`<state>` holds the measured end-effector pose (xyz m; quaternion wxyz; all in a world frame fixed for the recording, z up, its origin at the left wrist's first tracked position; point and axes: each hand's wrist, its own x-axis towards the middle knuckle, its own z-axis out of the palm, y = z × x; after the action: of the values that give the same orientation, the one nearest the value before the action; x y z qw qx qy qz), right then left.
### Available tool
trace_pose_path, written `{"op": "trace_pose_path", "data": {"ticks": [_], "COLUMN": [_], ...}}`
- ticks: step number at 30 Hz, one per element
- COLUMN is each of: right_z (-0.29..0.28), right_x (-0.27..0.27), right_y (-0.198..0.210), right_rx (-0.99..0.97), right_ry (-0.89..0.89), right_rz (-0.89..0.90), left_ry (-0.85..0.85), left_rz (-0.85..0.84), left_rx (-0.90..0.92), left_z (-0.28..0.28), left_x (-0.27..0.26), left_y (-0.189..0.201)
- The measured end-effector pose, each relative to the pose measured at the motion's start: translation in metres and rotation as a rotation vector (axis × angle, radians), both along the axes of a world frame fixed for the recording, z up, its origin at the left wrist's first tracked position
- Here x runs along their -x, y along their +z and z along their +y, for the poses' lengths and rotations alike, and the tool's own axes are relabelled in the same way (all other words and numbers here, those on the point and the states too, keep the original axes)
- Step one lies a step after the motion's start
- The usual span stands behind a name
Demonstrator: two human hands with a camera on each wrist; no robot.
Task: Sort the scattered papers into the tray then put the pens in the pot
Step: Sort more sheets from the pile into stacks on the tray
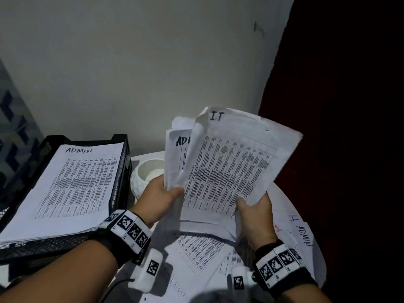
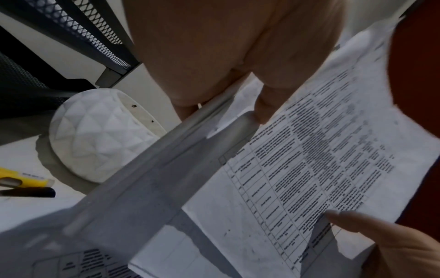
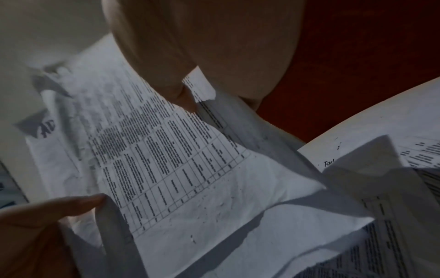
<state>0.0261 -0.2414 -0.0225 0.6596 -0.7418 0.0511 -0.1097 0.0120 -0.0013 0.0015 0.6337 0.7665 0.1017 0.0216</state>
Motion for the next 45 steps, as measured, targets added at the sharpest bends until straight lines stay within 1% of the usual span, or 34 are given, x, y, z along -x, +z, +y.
{"op": "trace_pose_path", "data": {"ticks": [4, 7, 9, 11, 16, 18, 21, 24, 25, 27, 29, 31, 34, 37, 40, 42, 44, 45], "right_z": [0.002, 0.002, 0.002, 0.003, 0.005, 0.007, 0.01, 0.016, 0.018, 0.021, 0.025, 0.025, 0.025, 0.021, 0.009, -0.005, -0.011, -0.014], "right_x": [0.007, 0.01, 0.009, 0.008, 0.005, 0.008, 0.015, 0.021, 0.02, 0.019, 0.016, 0.013, 0.01, 0.008, -0.001, -0.008, -0.006, -0.007], "right_y": [0.005, -0.004, -0.012, -0.016, -0.026, -0.029, -0.042, -0.06, -0.064, -0.063, -0.057, -0.045, -0.019, 0.002, 0.001, -0.006, -0.004, -0.005], "right_rx": [-0.121, -0.238, -0.29, -0.319, -0.316, -0.305, -0.307, -0.38, -0.405, -0.421, -0.419, -0.435, -0.451, -0.437, -0.421, -0.473, -0.5, -0.504], "right_ry": [0.055, 0.087, 0.076, 0.066, 0.024, 0.015, -0.008, -0.037, -0.047, -0.06, -0.055, -0.041, 0.014, -0.009, -0.047, -0.079, -0.01, 0.027], "right_rz": [-0.012, 0.016, 0.043, 0.064, 0.125, 0.161, 0.248, 0.341, 0.353, 0.351, 0.339, 0.303, 0.238, 0.182, 0.163, 0.157, 0.189, 0.19], "left_ry": [-0.026, -0.051, -0.07, -0.078, -0.067, -0.068, -0.126, -0.195, -0.203, -0.189, -0.112, 0.0, 0.152, 0.264, 0.42, 0.511, 0.578, 0.615], "left_rz": [-0.022, -0.024, -0.016, -0.023, -0.033, 0.001, 0.12, 0.227, 0.237, 0.201, 0.122, 0.039, -0.059, -0.141, -0.183, -0.164, -0.129, -0.101], "left_rx": [0.052, 0.084, 0.112, 0.144, 0.232, 0.19, 0.027, -0.092, -0.131, -0.202, -0.226, -0.217, -0.168, -0.1, 0.019, 0.051, 0.051, 0.022], "left_z": [0.001, -0.001, -0.003, -0.006, -0.011, -0.011, -0.011, -0.012, -0.012, -0.012, -0.011, -0.012, -0.003, 0.023, 0.075, 0.121, 0.167, 0.186], "left_x": [0.002, 0.004, 0.006, 0.007, 0.005, 0.002, -0.001, 0.0, 0.0, 0.001, 0.002, 0.002, -0.003, -0.009, -0.006, 0.0, 0.01, 0.016], "left_y": [0.002, 0.004, 0.006, 0.009, 0.009, 0.005, -0.011, -0.034, -0.041, -0.048, -0.046, -0.036, -0.007, 0.03, 0.065, 0.077, 0.079, 0.078]}}
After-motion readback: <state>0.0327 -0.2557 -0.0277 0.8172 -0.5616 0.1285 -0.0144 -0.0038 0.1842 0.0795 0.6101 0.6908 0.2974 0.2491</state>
